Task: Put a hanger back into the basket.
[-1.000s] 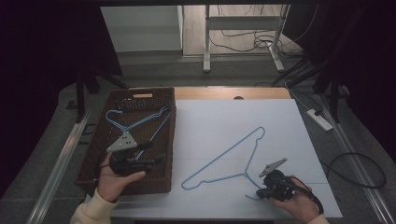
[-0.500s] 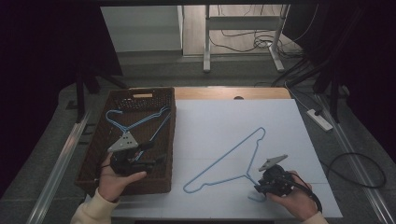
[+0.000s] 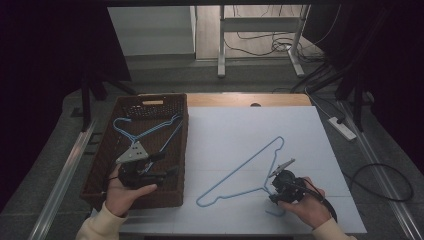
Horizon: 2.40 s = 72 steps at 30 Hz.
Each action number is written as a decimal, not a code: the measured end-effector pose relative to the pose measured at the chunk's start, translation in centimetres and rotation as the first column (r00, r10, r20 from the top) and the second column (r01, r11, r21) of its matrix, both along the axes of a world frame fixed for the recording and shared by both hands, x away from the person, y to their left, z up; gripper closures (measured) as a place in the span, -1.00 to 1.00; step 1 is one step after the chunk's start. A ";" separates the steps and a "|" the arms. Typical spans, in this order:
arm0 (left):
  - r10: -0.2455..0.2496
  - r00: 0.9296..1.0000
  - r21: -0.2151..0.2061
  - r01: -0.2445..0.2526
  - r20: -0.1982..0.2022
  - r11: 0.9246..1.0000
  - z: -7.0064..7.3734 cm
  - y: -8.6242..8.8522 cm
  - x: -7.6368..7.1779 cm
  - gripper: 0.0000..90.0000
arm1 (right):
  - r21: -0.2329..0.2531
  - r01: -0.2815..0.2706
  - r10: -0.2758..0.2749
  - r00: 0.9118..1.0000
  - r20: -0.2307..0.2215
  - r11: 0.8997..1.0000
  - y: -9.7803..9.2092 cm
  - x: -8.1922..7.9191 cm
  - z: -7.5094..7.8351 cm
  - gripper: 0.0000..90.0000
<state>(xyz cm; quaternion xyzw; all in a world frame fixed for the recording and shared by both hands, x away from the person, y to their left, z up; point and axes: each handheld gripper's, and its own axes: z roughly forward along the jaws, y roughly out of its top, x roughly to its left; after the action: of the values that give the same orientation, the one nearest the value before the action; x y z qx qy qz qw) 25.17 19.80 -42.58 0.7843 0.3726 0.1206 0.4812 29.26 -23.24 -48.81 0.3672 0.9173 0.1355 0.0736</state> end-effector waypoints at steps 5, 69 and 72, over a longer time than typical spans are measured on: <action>-0.002 1.000 0.001 0.002 0.000 1.000 0.0 -0.1 0.0 -0.32 | -0.006 0.008 -0.008 1.000 -0.009 1.000 -0.2 0.1 -0.1 0.37; -0.102 0.995 0.048 0.101 0.021 0.994 0.3 -4.0 -1.0 -0.31 | -0.016 0.047 -0.049 0.986 -0.162 0.999 0.8 1.7 2.5 0.92; -0.131 0.991 0.064 0.130 0.015 0.989 0.3 -5.2 -1.1 -0.31 | -0.019 0.046 -0.049 0.985 -0.167 0.999 1.0 1.9 3.0 0.92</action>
<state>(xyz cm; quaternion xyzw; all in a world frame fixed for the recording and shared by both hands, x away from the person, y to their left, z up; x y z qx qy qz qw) 24.10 14.65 -42.28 0.8205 0.3118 0.1079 0.4668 31.13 -22.26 -45.82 0.3985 0.9122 0.0954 0.0025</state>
